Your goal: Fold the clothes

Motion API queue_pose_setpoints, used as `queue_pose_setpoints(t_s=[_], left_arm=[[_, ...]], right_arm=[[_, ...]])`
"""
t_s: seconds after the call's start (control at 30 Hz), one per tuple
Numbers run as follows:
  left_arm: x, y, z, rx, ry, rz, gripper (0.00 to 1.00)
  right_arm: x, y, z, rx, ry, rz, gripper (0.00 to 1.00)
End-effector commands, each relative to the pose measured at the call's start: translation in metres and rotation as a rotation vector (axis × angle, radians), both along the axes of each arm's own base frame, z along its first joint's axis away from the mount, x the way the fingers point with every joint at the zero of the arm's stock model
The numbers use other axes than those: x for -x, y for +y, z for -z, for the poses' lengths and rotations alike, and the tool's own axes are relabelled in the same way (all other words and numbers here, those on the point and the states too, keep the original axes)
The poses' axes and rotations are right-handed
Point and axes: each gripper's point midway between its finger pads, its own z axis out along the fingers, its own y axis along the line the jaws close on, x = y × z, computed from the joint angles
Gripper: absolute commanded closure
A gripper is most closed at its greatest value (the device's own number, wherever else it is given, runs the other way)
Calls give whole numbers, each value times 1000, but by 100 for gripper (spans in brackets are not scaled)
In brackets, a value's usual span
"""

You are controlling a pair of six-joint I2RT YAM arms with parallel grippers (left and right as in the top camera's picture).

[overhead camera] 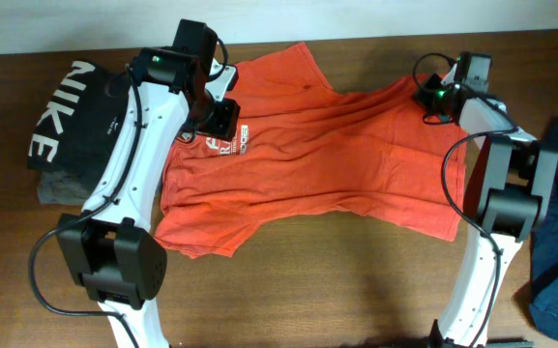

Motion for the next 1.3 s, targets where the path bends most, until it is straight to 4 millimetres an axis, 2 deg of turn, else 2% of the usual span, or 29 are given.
queue_pose_setpoints(t_s=[0.0,0.03,0.07,0.17,0.23,0.27,0.3,0.37,0.47,0.53,0.6,0.7,0.77,0.83,0.97,1.03,1.1,1.23,1.27], left_arm=[[-1,-3,1,12,-1,16,39],[-1,-3,1,11,-1,17,38],[-1,-3,0,12,-2,17,38],[-1,-2,1,4,-4,15,38],[-1,0,1,-4,-4,26,38],[-1,0,0,-7,-6,37,38],[0,3,-2,-18,-10,44,34],[0,10,-6,-57,-19,35,34],[3,21,-20,-112,-41,28,35],[5,27,-33,-134,-63,19,35],[9,31,-47,-145,-89,12,34],[19,36,-69,-138,-115,4,28],[29,45,-83,-136,-126,-13,21],[40,57,-98,-131,-142,-41,20],[57,82,-124,-109,-182,-137,15],[66,89,-131,-86,-180,-165,14],[75,86,-130,-34,-144,-162,14],[85,85,-113,-28,-59,-158,14],[88,85,-102,-32,-23,-165,14]], right_arm=[[-10,-6,-11,-61,-14,-74,70],[-15,-6,-34,-80,-52,-123,59],[-16,-7,-53,-89,-81,-156,55],[-12,-17,-106,-76,-128,-213,48],[1,-28,-150,-28,-150,-239,46],[6,-31,-164,-11,-159,-248,45],[15,-34,-186,17,-172,-260,44],[35,-36,-228,62,-199,-278,43],[64,-40,-272,118,-209,-250,42],[93,-40,-305,181,-194,-209,41],[116,-40,-324,228,-176,-176,39],[153,-36,-345,270,-134,-135,34],[175,-32,-349,273,-91,-123,34],[199,-25,-347,261,-25,-117,34],[237,-17,-328,219,135,-113,34],[254,-18,-309,200,254,-83,33],[268,-22,-283,179,377,-50,32],[281,-18,-231,105,537,-48,32],[286,-14,-205,72,593,-55,32]])
